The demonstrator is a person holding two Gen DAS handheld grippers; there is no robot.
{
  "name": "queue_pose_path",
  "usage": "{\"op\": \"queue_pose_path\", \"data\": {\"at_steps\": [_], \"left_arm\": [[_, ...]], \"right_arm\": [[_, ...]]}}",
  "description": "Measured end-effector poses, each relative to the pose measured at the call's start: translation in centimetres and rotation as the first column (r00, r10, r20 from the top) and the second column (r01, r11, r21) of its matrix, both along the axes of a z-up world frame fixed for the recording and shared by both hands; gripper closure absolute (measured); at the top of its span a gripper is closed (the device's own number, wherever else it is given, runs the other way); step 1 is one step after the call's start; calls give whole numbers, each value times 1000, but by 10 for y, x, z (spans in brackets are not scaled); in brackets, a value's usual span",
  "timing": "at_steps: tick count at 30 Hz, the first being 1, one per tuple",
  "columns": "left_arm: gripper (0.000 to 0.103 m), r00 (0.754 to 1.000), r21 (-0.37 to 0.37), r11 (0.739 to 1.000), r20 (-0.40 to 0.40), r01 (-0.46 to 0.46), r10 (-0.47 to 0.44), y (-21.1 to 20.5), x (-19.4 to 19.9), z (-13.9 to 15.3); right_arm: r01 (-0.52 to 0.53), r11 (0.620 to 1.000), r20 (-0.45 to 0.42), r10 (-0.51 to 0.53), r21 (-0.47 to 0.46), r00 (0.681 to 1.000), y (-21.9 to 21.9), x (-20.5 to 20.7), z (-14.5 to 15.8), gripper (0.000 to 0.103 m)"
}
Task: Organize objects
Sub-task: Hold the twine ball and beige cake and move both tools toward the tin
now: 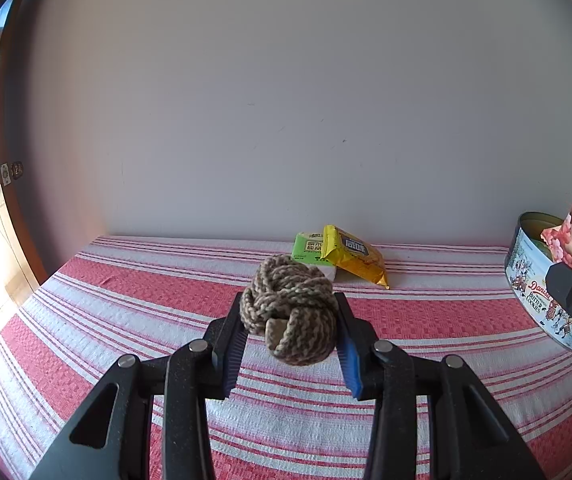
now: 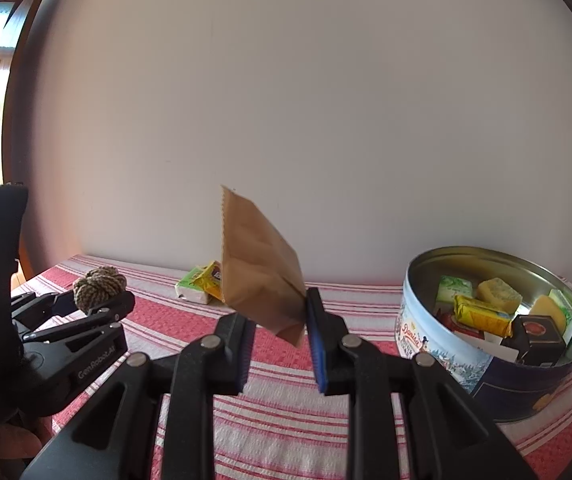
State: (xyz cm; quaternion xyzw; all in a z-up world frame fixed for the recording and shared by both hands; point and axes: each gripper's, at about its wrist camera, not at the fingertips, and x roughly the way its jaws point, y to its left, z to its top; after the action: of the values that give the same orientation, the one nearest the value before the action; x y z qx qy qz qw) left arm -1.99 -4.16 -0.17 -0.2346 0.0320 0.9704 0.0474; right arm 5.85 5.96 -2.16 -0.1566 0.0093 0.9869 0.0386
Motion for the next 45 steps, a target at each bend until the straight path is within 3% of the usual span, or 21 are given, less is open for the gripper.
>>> {"op": "queue_pose_path", "data": {"at_steps": [19,28,45], "left_arm": [[60,999,6,1000,-37,-5,5,17,54,3],[60,1000,44,999,3,27,-28,33,73,0],[60,994,73,992,-16,106,-105,74,86,16]], "right_arm": [[12,1000,2,-12,14,1000,19,49,0,79],[53,999,-13,-52,7,999,40,72,3,79],[108,994,-43,-108,7,993,84,94,11,79]]}}
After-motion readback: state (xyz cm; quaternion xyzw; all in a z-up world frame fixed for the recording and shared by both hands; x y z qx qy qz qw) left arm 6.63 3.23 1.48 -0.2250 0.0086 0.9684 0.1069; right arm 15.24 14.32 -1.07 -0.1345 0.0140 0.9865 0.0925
